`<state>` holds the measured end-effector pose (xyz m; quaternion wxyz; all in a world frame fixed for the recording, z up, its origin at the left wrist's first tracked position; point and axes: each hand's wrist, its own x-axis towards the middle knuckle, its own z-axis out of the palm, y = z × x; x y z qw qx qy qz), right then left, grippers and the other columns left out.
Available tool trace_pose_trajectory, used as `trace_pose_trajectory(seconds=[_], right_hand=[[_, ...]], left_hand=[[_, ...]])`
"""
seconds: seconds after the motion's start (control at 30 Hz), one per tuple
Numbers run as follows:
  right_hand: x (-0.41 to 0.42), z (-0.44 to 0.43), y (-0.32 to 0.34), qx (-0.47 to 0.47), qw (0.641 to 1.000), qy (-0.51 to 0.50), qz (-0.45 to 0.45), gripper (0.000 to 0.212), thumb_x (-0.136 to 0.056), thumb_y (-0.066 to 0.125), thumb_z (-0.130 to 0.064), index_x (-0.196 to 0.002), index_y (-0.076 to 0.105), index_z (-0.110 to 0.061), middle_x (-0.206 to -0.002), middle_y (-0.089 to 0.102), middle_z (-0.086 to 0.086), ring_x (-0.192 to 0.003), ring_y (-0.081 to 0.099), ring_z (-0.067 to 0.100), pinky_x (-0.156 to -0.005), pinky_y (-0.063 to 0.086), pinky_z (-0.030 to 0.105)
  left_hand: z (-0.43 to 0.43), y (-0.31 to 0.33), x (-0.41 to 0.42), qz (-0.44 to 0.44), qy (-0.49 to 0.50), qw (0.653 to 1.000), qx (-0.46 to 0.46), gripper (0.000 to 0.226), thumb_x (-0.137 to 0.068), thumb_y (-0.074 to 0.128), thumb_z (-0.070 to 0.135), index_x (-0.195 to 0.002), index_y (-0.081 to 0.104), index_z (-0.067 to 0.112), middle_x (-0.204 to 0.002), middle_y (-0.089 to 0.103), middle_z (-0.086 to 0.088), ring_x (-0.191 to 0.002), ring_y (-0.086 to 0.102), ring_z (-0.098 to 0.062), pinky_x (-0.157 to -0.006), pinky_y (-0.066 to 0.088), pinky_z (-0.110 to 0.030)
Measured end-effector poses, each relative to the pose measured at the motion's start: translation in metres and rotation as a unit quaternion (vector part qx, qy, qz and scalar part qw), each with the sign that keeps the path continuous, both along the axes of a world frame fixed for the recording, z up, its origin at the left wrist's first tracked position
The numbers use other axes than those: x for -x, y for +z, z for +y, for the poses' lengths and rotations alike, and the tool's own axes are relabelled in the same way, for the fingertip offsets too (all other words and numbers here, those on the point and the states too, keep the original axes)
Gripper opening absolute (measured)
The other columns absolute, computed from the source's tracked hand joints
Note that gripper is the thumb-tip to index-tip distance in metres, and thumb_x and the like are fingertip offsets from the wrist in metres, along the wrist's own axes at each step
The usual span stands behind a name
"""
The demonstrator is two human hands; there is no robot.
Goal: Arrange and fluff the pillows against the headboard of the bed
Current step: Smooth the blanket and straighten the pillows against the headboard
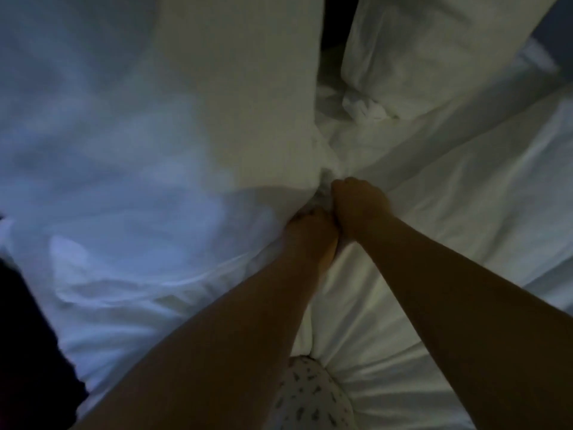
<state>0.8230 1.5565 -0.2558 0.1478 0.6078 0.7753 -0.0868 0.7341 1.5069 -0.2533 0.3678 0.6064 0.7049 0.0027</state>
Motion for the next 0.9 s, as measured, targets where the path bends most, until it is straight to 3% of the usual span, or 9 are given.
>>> trace_pose_trajectory(seconds=[0.07, 0.13, 0.23, 0.3, 0.37, 0.43, 0.6, 0.73, 0.9], right_hand=[[0.018, -0.027, 0.014, -0.002, 1.000, 0.008, -0.015, 0.028, -0.091, 0.051, -0.022, -0.115, 0.054, -0.009, -0.117, 0.058, 0.014, -0.108, 0.058, 0.033, -0.085, 0.046, 0.039], [0.043, -0.063, 0.022, 0.007, 1.000, 0.011, 0.015, 0.029, -0.090, 0.052, -0.027, -0.111, 0.059, -0.008, -0.115, 0.059, 0.015, -0.107, 0.058, 0.033, -0.085, 0.046, 0.038], [0.088, -0.122, 0.030, -0.011, 0.996, 0.051, 0.073, 0.019, -0.084, 0.056, -0.017, -0.095, 0.066, -0.005, -0.101, 0.065, 0.019, -0.094, 0.064, 0.037, -0.077, 0.050, 0.040], [0.123, -0.156, 0.034, -0.015, 0.990, 0.105, 0.094, 0.009, -0.071, 0.062, -0.012, -0.074, 0.066, -0.004, -0.076, 0.066, 0.019, -0.069, 0.066, 0.039, -0.058, 0.053, 0.040], [0.161, -0.178, 0.038, 0.028, 0.985, 0.143, 0.097, 0.009, -0.072, 0.061, -0.010, -0.079, 0.065, -0.006, -0.081, 0.066, 0.017, -0.075, 0.065, 0.037, -0.063, 0.051, 0.040], [0.198, -0.193, 0.036, 0.012, 0.980, 0.169, 0.105, 0.012, -0.076, 0.058, -0.008, -0.087, 0.064, -0.005, -0.090, 0.066, 0.016, -0.086, 0.063, 0.037, -0.072, 0.050, 0.041], [0.260, -0.196, 0.009, -0.073, 0.972, 0.216, 0.049, 0.017, -0.062, 0.057, -0.014, -0.075, 0.066, -0.008, -0.068, 0.063, 0.010, -0.058, 0.064, 0.030, -0.046, 0.049, 0.030], [0.286, -0.192, -0.002, -0.080, 0.971, 0.221, -0.036, 0.037, -0.050, 0.077, -0.011, -0.086, 0.069, -0.004, -0.076, 0.067, 0.012, -0.070, 0.067, 0.030, -0.054, 0.053, 0.030], [0.304, -0.183, -0.008, -0.126, 0.958, 0.255, -0.043, 0.028, -0.064, 0.074, -0.010, -0.090, 0.070, -0.003, -0.085, 0.068, 0.016, -0.081, 0.066, 0.032, -0.068, 0.054, 0.033]], left_hand=[[-0.027, 0.012, 0.027, 0.010, -0.057, 0.996, -0.061, 0.034, -0.099, 0.041, 0.026, -0.121, 0.060, 0.009, -0.115, 0.064, -0.014, -0.107, 0.062, -0.030, -0.073, 0.046, -0.023], [-0.064, 0.014, 0.066, 0.128, -0.146, 0.960, -0.199, 0.016, -0.072, 0.061, 0.025, -0.078, 0.074, 0.018, -0.071, 0.068, -0.004, -0.059, 0.069, -0.022, -0.049, 0.045, -0.019], [-0.122, 0.004, 0.112, 0.201, -0.156, 0.950, -0.183, 0.009, -0.049, 0.071, 0.021, -0.056, 0.066, 0.019, -0.051, 0.057, 0.001, -0.033, 0.055, -0.019, -0.037, 0.041, -0.020], [-0.157, 0.006, 0.143, 0.213, -0.155, 0.951, -0.165, 0.026, -0.047, 0.082, 0.021, -0.069, 0.069, 0.017, -0.061, 0.062, -0.003, -0.039, 0.059, -0.023, -0.039, 0.044, -0.025], [-0.178, 0.001, 0.172, 0.234, -0.131, 0.952, -0.147, 0.039, -0.052, 0.085, 0.026, -0.086, 0.070, 0.013, -0.072, 0.064, -0.005, -0.048, 0.063, -0.025, -0.042, 0.046, -0.027], [-0.190, 0.008, 0.202, 0.236, -0.067, 0.955, -0.167, 0.039, -0.045, 0.086, 0.023, -0.081, 0.071, 0.014, -0.067, 0.061, -0.003, -0.044, 0.060, -0.023, -0.039, 0.044, -0.026], [-0.198, -0.005, 0.279, 0.308, 0.038, 0.932, -0.188, 0.039, -0.069, 0.072, 0.023, -0.107, 0.063, 0.022, -0.098, 0.061, -0.002, -0.070, 0.065, -0.020, -0.050, 0.048, -0.029], [-0.188, -0.015, 0.315, 0.345, 0.059, 0.923, -0.160, 0.047, -0.091, 0.051, 0.012, -0.134, 0.033, 0.012, -0.123, 0.043, -0.010, -0.099, 0.058, -0.026, -0.066, 0.042, -0.035], [-0.157, -0.029, 0.316, 0.345, 0.054, 0.924, -0.154, 0.037, -0.096, 0.047, 0.013, -0.133, 0.043, 0.011, -0.126, 0.051, -0.010, -0.109, 0.060, -0.025, -0.086, 0.043, -0.036]])
